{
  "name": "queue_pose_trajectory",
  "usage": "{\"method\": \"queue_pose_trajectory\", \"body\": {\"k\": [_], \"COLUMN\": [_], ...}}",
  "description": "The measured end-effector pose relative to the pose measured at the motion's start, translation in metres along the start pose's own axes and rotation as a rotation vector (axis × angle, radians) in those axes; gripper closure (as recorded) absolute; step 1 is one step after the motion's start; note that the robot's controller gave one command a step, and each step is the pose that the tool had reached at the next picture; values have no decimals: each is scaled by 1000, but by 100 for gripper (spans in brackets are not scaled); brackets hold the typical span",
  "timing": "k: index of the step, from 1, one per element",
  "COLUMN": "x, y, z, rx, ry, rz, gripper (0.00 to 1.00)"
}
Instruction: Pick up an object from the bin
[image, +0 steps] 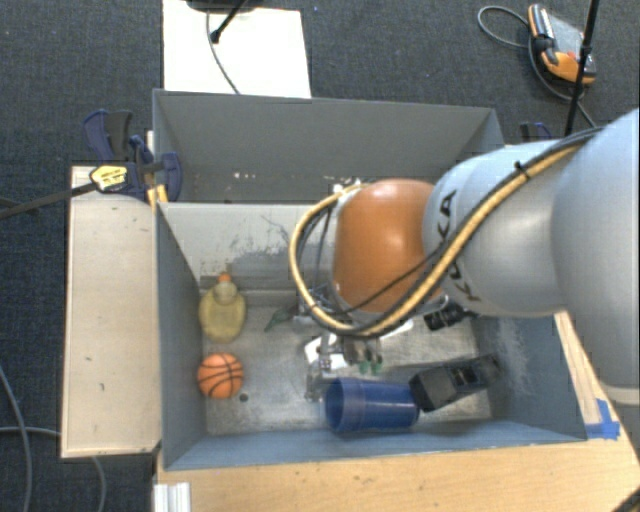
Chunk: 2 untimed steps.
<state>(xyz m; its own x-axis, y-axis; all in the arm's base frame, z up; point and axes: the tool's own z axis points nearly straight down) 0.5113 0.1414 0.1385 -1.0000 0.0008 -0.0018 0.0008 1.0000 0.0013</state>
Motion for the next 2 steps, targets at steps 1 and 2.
{"method": "queue_pose_trajectory", "body": {"k": [1, 2], "x": [-27, -35], "y": [-52, -69], "z": [55, 70], "rx": [-4, -6], "ry": [-10, -14], "rz": [-42, -65], "gripper": [0, 0]}}
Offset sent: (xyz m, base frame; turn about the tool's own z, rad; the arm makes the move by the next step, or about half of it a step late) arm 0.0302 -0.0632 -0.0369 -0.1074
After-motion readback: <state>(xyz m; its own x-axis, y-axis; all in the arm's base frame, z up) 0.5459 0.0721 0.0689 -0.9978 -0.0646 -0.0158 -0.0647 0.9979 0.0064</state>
